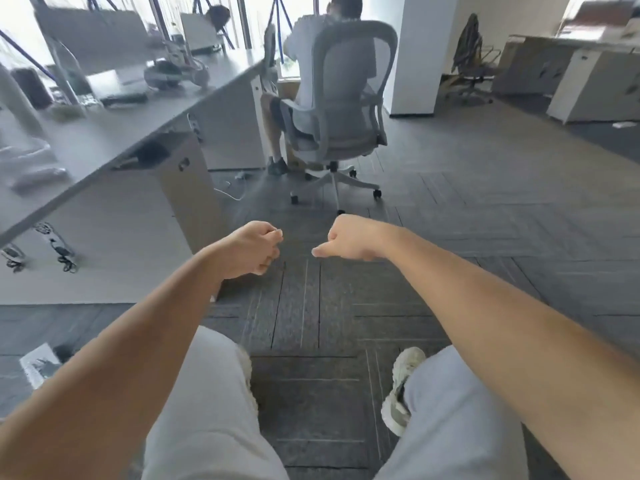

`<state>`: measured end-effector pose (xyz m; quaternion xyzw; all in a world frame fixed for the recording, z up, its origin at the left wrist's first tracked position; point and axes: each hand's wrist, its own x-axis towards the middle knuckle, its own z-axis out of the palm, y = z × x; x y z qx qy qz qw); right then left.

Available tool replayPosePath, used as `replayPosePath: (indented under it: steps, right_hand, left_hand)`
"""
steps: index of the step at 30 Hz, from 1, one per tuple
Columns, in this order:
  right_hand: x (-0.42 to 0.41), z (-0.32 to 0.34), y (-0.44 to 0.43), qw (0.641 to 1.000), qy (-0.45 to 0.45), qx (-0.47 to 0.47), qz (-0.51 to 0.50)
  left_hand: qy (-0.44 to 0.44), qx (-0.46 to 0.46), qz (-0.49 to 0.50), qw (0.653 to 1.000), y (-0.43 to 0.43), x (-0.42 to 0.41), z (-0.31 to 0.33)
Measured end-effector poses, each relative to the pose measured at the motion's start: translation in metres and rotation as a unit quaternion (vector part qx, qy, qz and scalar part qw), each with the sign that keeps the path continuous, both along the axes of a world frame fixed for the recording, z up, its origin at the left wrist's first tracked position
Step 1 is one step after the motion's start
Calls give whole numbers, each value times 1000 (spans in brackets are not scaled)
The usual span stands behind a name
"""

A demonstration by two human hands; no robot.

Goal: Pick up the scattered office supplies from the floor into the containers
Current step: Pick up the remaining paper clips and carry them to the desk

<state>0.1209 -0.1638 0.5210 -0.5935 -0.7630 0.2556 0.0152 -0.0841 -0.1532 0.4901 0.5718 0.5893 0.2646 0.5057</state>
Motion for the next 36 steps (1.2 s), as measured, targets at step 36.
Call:
replayPosePath:
  steps: [36]
  right_hand:
    - [-691, 125, 54, 859, 7, 251, 447]
  left_hand:
    - [483, -97, 238, 837, -63, -575, 151]
